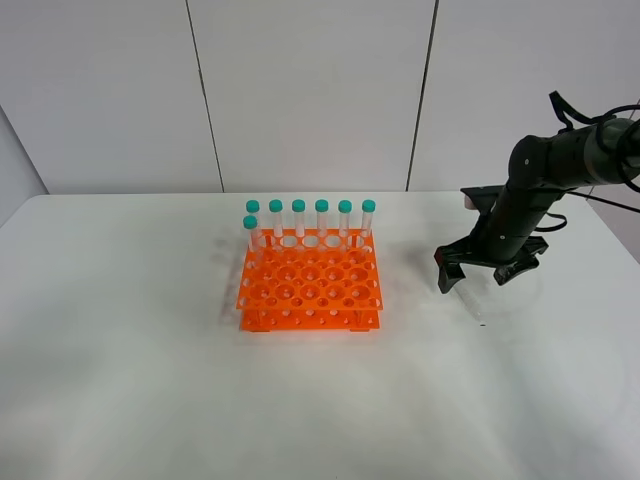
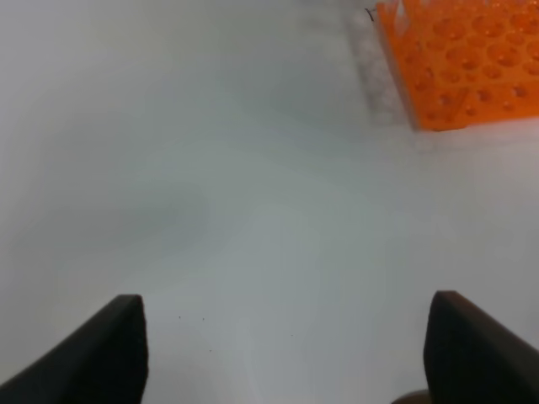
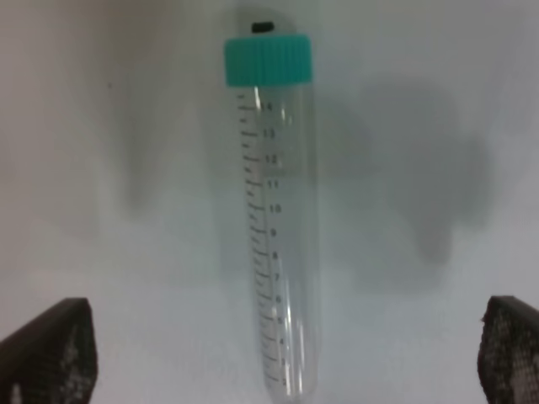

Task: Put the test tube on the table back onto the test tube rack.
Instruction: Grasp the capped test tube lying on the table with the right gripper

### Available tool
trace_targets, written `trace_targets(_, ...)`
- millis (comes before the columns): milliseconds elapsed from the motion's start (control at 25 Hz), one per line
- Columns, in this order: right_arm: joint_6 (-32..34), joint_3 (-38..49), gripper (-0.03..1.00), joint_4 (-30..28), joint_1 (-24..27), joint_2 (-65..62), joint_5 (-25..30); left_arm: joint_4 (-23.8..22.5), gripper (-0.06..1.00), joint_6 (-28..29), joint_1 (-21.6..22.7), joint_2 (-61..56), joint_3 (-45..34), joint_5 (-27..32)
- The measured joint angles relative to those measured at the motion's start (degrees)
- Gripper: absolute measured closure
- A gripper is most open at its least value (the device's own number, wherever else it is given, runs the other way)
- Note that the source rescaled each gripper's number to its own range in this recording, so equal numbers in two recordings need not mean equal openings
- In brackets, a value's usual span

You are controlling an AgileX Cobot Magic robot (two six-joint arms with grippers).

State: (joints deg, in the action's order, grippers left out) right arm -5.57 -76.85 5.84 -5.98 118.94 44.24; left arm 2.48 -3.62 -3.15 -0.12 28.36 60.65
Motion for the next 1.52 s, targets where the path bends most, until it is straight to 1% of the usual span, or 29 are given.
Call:
trace_targets(200,0.00,-0.05,-0.03,0.00,0.00,0.19,-1.05,0.00,-0.06,0.00,0.00,0.00,0.00,0.00)
trace_targets(440,0.00,-0.25,-0.03,0.00,0.00,2.68,0.35,0.00,-0.06,0.00,0.00,0.00,0.00,0.00)
trace_targets(1040,0.06,-0.25,-0.03,-1.09,0.00,3.09,0.14,0.00,-0.06,0.00,0.00,0.00,0.00,0.00)
trace_targets(1280,1.19,-0.25,-0.03,-1.47,0.06,3.92,0.25,0.00,-0.06,0.00,0.00,0.00,0.00,0.00)
trace_targets(1320,1.27,-0.25,-0.01,-1.47,0.06,3.96,0.25,0.00,-0.06,0.00,0.00,0.00,0.00,0.00)
trace_targets(1440,1.32,-0.25,0.11,-1.47,0.06,3.96,0.11,0.00,-0.06,0.00,0.00,0.00,0.00,0.00)
trace_targets(1520,1.32,-0.25,0.21,-1.47,0.06,3.98,0.11,0.00,-0.06,0.00,0.00,0.00,0.00,0.00)
